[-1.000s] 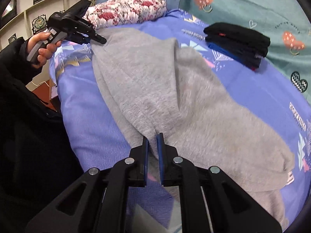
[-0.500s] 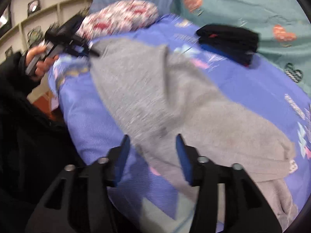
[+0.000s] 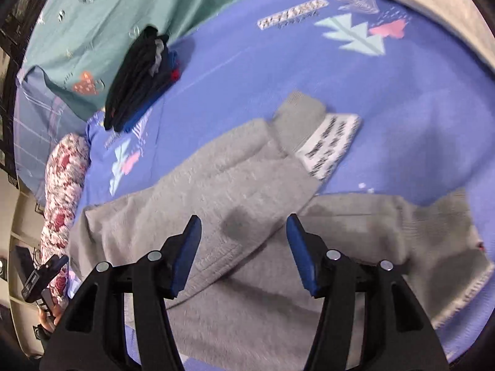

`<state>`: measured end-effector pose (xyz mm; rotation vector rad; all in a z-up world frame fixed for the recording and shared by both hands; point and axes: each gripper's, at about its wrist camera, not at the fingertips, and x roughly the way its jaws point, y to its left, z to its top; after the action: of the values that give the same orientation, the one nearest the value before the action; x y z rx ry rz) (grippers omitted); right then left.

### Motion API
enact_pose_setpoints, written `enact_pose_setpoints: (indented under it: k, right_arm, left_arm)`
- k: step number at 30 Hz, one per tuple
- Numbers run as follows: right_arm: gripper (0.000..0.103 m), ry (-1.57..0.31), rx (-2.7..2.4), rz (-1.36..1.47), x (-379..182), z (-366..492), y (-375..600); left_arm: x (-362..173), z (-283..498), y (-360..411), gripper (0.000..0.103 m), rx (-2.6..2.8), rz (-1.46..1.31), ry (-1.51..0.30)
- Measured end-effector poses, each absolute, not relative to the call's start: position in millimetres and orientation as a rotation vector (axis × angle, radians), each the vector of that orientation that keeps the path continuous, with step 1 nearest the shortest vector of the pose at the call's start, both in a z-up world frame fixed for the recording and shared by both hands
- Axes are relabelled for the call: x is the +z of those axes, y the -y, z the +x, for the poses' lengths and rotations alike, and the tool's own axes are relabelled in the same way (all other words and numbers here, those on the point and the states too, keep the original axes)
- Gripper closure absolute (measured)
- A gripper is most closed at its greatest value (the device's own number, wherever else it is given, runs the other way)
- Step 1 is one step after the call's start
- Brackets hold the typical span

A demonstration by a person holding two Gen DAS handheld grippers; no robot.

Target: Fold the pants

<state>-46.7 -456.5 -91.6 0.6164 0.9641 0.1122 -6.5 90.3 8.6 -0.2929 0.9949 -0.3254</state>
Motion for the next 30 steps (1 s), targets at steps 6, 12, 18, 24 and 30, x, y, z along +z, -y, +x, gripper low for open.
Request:
enact_pose_setpoints:
  k: [6, 12, 18, 24, 30]
  right_arm:
    - [0.095, -0.807, 0.163, 0.672, -74, -59, 461]
    - [0.094, -0.67, -0.011, 0.322, 13, -153, 429]
    - [0.087, -0.884, -0.084, 0.442, -74, -161, 445]
    - [0.054, -0.791, -0.135, 0.52, -60, -171, 471]
    - [0.053, -0.786, -0.309, 0.529, -60, -162, 505]
  left_arm:
    - [-11, -3, -95, 0.022, -0.317, -0.32, -1.029]
    - [-13, -4, -88, 0.02, -0.324, -0.284, -1.033]
    - [-13, -4, -84, 0.017, -0.331, -0.266, -1.03]
    - [-11, -12, -86, 0.017, -0.333, -0.26, -1.041]
    - [-15, -13, -86, 0.017, -0.326, -0.252, -1.041]
